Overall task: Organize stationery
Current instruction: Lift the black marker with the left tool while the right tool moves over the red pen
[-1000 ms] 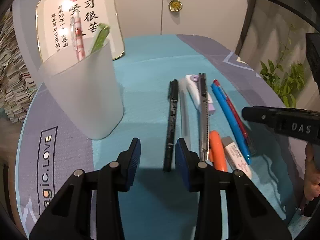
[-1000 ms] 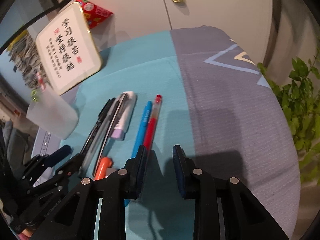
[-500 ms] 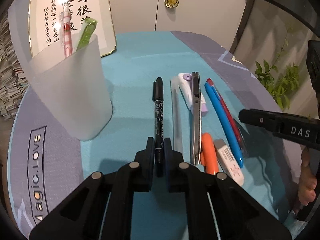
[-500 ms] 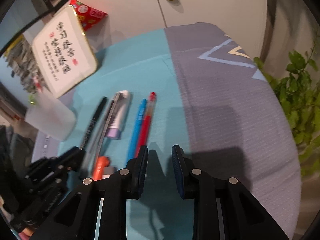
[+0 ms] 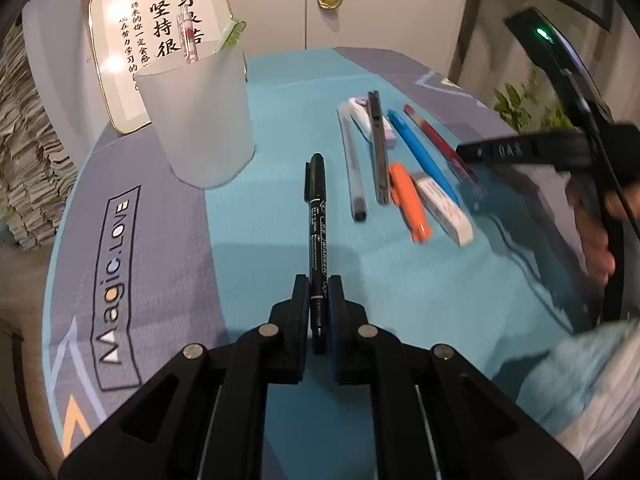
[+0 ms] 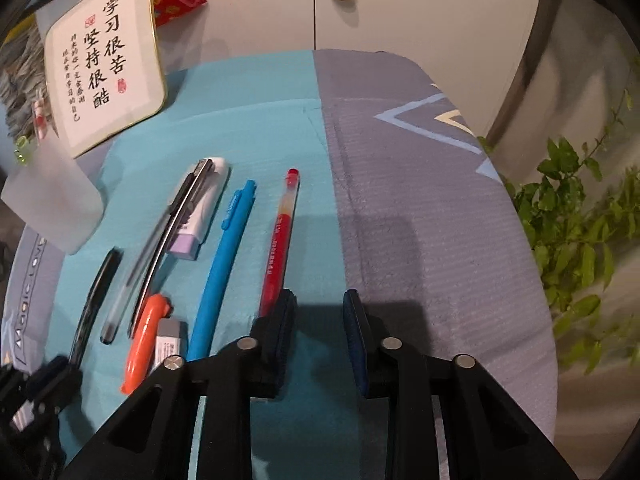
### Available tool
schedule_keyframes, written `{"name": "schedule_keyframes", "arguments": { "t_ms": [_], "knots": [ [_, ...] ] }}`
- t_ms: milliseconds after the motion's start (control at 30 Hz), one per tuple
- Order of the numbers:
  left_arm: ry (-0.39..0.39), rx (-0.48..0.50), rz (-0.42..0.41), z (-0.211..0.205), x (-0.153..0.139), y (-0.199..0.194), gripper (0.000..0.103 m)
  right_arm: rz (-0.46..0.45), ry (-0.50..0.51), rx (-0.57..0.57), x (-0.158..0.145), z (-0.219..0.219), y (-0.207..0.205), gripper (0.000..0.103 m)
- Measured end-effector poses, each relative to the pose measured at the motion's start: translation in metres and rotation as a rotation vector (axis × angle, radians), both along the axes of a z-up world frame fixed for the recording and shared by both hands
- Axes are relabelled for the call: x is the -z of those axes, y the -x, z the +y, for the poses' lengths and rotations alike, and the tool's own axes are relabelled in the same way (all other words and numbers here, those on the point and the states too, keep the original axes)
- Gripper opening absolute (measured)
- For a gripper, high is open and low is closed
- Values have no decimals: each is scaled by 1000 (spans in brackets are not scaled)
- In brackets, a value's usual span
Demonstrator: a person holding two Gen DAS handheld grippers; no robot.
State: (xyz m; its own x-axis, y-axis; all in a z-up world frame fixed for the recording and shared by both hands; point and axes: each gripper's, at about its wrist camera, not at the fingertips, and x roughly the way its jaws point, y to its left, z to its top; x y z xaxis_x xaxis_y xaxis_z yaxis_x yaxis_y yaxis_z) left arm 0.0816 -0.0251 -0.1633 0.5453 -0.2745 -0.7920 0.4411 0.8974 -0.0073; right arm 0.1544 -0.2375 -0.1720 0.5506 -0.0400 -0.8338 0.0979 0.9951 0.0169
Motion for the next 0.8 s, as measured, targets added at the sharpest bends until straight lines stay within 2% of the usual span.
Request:
{"name": "schedule_keyframes", "arguments": {
  "t_ms": [67, 233, 300, 367, 467, 567, 633, 733, 800],
  "knots": [
    [1, 16, 8, 1, 0, 5, 8, 8, 10, -17, 0, 0, 2, 3],
    [25, 5, 30, 5, -2, 2, 12, 32, -48, -91, 1, -5, 22, 1],
    [27, 1, 17, 3, -6, -2, 22, 42, -69, -113, 1, -9, 32, 1],
    [21, 7, 0, -3, -8, -8, 28, 49, -94, -111, 0, -14, 37, 1],
    [-3, 2, -21, -15, -10, -20, 28, 25, -156, -79, -4, -24, 39, 1],
    [-25, -7, -30, -22, -7, -32, 27, 0, -173, -82, -10, -21, 37, 2],
    [-28, -15, -28, -22, -5, -36, 27, -1, -168, -116, -10, -11, 35, 5],
    [-17, -25, -27, -22, -6, -42, 27, 6, -146, -144, -7, -1, 32, 17],
    [-11, -27, -30, -22, -7, -46, 27, -4, -137, -148, -7, 4, 32, 33]
  ]
}}
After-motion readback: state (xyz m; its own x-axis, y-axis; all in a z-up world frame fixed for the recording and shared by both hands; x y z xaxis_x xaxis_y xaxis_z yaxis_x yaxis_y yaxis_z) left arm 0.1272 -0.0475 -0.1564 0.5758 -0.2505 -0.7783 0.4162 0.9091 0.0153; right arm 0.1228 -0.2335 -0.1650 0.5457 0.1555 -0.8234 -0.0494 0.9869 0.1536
